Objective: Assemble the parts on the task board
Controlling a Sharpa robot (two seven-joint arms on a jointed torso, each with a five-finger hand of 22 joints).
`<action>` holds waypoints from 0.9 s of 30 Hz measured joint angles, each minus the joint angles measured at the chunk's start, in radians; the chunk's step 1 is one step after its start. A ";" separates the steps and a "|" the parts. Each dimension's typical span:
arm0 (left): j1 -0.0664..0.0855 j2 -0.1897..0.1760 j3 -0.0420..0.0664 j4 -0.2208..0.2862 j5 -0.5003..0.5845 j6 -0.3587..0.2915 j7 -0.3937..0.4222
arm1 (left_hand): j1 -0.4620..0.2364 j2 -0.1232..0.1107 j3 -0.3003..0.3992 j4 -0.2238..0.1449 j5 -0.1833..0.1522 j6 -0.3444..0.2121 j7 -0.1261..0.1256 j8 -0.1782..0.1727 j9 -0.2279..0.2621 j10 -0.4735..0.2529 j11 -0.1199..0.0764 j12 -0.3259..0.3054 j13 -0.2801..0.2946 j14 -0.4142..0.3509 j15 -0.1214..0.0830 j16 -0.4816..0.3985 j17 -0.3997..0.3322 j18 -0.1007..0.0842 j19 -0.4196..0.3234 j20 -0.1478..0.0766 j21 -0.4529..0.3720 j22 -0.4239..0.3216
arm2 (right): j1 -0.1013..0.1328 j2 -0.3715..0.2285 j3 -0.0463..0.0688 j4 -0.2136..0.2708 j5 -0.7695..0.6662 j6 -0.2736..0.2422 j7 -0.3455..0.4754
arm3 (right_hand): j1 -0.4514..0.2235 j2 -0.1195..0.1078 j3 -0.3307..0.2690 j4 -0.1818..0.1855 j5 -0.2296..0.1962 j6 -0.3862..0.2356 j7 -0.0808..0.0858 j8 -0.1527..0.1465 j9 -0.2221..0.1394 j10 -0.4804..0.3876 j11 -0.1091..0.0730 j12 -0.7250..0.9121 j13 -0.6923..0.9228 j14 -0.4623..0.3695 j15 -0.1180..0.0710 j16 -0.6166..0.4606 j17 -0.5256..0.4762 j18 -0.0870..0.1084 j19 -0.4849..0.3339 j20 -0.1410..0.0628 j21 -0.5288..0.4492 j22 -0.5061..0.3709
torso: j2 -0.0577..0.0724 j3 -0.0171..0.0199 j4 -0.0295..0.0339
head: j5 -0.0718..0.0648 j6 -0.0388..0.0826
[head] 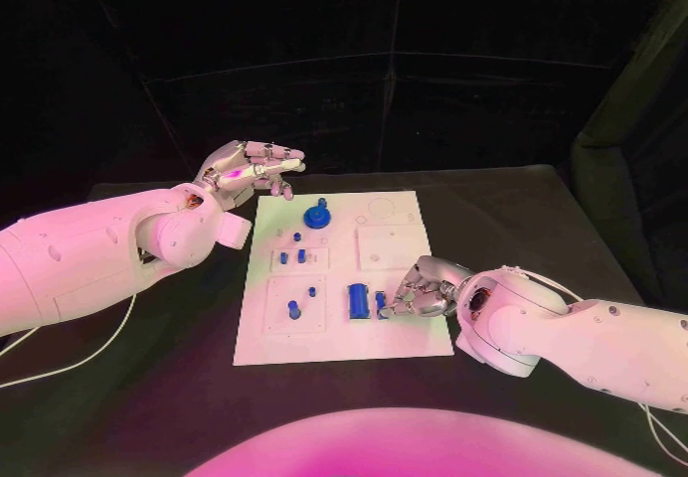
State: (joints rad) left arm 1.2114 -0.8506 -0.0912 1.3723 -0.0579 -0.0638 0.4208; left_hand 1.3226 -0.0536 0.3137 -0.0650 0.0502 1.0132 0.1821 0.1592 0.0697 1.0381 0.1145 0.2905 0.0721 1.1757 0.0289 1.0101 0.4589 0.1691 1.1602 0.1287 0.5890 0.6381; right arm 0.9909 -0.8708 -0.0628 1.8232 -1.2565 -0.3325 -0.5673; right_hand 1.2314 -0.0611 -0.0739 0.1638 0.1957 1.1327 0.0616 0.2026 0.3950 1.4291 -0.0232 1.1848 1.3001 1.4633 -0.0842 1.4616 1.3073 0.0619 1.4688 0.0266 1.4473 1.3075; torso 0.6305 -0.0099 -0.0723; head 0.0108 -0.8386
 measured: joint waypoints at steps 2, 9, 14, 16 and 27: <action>0.000 0.000 0.000 -0.001 0.000 0.000 0.000 | 0.000 0.000 0.000 0.000 0.000 0.000 0.000 0.000 0.000 0.000 0.000 0.000 0.000 0.000 0.000 0.000 0.000 0.000 0.000 0.000 0.000 0.000 | 0.000 0.000 0.000 -0.001 -0.002 0.006 0.006 | 0.005 0.000 0.002 -0.002 0.000 0.000 0.000 0.000 0.000 0.000 0.000 0.000 0.000 0.000 0.000 0.000 0.000 0.000 0.000 0.000 0.000 0.000 | 0.000 -0.0001 0.0000 | -0.001 0.001; 0.000 0.003 0.000 -0.002 0.000 0.000 -0.001 | 0.000 0.000 0.000 0.000 0.000 0.000 0.000 0.000 0.000 0.000 0.000 0.000 0.000 0.000 0.000 0.000 0.000 0.000 0.000 0.000 0.000 0.000 | 0.000 0.010 0.000 -0.028 -0.010 0.022 0.014 | 0.013 0.008 0.000 -0.005 0.000 0.000 0.000 0.000 0.000 0.000 0.000 0.000 0.000 0.000 0.000 0.000 0.001 0.000 0.000 0.000 0.000 0.000 | 0.000 -0.0011 0.0019 | -0.005 0.002; 0.000 0.003 0.000 -0.003 0.000 0.000 -0.001 | 0.000 0.000 0.000 0.000 0.000 0.000 0.000 0.000 0.000 0.000 0.000 0.000 -0.001 0.000 0.000 0.000 0.000 0.000 0.000 0.000 0.000 0.000 | 0.000 0.032 0.001 -0.052 -0.023 0.029 0.014 | 0.020 0.016 -0.003 -0.014 -0.001 0.000 0.000 0.000 0.001 0.000 0.000 0.000 0.000 0.000 0.000 0.000 0.001 0.000 0.000 0.000 0.000 0.000 | 0.000 -0.0012 0.0038 | -0.009 0.002; 0.000 0.003 0.000 -0.003 0.000 0.000 -0.001 | 0.000 0.000 0.000 0.000 0.000 0.000 0.000 0.000 0.000 0.000 0.000 0.000 -0.001 0.000 0.000 0.000 0.000 0.000 0.000 0.000 0.000 0.000 | 0.000 0.041 0.001 -0.063 -0.029 0.030 0.013 | 0.028 0.024 -0.003 -0.014 0.000 0.000 0.000 0.000 0.001 0.000 0.000 0.000 0.000 0.000 0.000 0.000 0.001 0.000 0.000 0.000 0.000 0.000 | 0.000 -0.0008 0.0038 | -0.007 0.002; 0.000 0.004 0.000 -0.003 0.000 0.000 -0.002 | 0.000 0.000 0.000 0.000 0.000 0.000 0.000 0.000 0.000 0.000 0.000 0.000 -0.001 0.000 0.000 0.000 0.000 0.000 0.000 0.000 0.000 0.000 | 0.000 0.064 0.000 -0.087 -0.057 0.033 0.011 | 0.032 0.027 -0.011 -0.026 0.006 0.000 0.000 0.000 0.003 0.000 0.000 0.000 -0.002 0.000 0.000 0.000 0.001 0.000 0.000 0.000 0.000 0.000 | 0.001 -0.0006 0.0032 | 0.001 0.002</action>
State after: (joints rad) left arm 1.2114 -0.8464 -0.0912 1.3695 -0.0579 -0.0637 0.4186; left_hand 1.3226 -0.0536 0.3137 -0.0650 0.0502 1.0131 0.1821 0.1592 0.0698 1.0382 0.1144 0.2905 0.0714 1.1757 0.0289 1.0101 0.4590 0.1691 1.1602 0.1287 0.5890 0.6383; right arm 0.9906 -0.8067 -0.0626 1.7361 -1.3134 -0.2995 -0.5564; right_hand 1.2635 -0.0337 -0.0844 0.1380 0.2016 1.1327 0.0616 0.2026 0.3975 1.4290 -0.0232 1.1848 1.2982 1.4633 -0.0841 1.4615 1.3078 0.0619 1.4688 0.0266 1.4473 1.3074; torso 0.6312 -0.0105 -0.0691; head 0.0114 -0.8367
